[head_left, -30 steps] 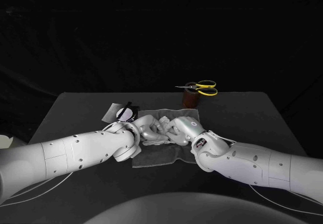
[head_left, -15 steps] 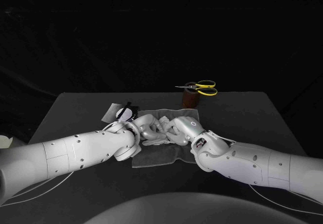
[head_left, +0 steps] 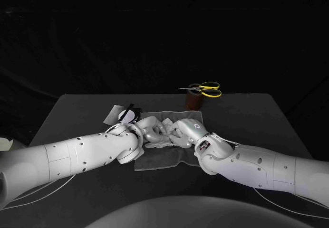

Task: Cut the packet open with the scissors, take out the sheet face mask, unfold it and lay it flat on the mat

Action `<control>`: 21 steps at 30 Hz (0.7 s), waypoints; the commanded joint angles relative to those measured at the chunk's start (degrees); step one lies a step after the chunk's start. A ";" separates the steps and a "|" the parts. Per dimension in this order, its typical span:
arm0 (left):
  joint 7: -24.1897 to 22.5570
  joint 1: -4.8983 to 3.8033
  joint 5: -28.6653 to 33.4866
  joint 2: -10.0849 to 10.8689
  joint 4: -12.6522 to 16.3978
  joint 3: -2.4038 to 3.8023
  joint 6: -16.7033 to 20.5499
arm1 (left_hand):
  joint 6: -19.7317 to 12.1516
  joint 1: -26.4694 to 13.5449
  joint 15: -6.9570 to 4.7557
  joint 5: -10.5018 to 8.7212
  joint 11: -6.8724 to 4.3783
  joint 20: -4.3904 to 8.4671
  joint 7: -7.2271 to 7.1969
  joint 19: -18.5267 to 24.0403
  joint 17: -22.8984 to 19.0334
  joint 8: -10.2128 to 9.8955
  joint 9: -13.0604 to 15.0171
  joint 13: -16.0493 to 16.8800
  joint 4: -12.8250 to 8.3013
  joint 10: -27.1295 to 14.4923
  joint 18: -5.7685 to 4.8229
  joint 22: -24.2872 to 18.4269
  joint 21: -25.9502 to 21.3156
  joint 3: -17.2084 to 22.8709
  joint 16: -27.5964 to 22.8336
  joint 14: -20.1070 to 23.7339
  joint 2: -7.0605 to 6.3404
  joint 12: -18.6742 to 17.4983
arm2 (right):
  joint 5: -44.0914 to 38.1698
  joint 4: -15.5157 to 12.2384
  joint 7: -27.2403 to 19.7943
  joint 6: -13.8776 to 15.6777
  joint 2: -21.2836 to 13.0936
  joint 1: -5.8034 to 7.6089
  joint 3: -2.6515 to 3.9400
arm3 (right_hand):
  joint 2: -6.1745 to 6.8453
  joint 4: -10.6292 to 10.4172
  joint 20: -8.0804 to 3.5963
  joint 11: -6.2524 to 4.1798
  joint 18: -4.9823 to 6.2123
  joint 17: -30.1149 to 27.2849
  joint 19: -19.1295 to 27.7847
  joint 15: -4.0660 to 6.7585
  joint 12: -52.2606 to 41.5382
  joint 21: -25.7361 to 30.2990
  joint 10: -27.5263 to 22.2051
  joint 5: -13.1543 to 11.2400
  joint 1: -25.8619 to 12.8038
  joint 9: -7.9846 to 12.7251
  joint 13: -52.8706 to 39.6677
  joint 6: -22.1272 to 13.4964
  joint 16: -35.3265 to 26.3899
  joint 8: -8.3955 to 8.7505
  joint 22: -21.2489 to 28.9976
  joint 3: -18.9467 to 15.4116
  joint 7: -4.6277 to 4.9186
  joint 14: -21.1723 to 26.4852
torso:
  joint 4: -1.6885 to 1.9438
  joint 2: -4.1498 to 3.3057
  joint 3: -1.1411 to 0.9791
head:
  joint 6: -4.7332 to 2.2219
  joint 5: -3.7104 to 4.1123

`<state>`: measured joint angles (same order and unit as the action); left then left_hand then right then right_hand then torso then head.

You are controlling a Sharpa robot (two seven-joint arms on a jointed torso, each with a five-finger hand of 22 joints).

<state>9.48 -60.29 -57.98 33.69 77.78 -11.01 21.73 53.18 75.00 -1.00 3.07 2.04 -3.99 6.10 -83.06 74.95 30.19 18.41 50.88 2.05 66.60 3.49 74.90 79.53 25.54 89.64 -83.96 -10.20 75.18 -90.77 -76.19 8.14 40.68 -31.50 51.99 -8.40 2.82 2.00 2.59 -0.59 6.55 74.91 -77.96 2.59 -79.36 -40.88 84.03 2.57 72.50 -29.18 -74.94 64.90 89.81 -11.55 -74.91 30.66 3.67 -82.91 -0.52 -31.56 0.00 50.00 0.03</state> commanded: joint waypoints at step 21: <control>-1.86 0.02 1.18 -0.04 0.21 0.04 1.92 | 1.56 -0.68 -1.20 -0.08 -0.74 0.62 -0.31 -1.59 15.05 4.08 3.34 6.54 -4.41 5.41 -0.87 7.74 2.13 21.76 0.36 -6.04 0.43 0.80 | -0.32 -0.10 -0.30 -0.25 -0.15 0.04 0.04 | -0.50 -0.11 -0.32 -0.55 0.85 15.09 -0.02 1.56 -0.01 -0.06 3.30 0.19 -0.25 -3.61 -8.98 0.66 0.19 -2.71 -5.22 0.47 -0.57 -7.09 | 0.01 -0.02 -0.01 | 0.00 0.12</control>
<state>8.77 -60.28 -57.55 33.73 77.84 -11.03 23.08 54.64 74.80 -1.74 2.85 1.64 -3.49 6.05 -83.75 74.95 33.91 18.54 57.14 -2.37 71.32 3.49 74.94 81.44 46.96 89.80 -84.05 -9.74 75.66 -90.77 -76.18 8.14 40.67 -31.65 52.01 -8.38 2.83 1.85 2.59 -0.58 6.44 74.96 -77.95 2.59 -79.36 -40.88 84.02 2.51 72.49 -29.18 -74.95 64.79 89.68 -11.55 -74.95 30.81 3.55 -82.91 -0.53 -31.55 -0.03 50.00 0.12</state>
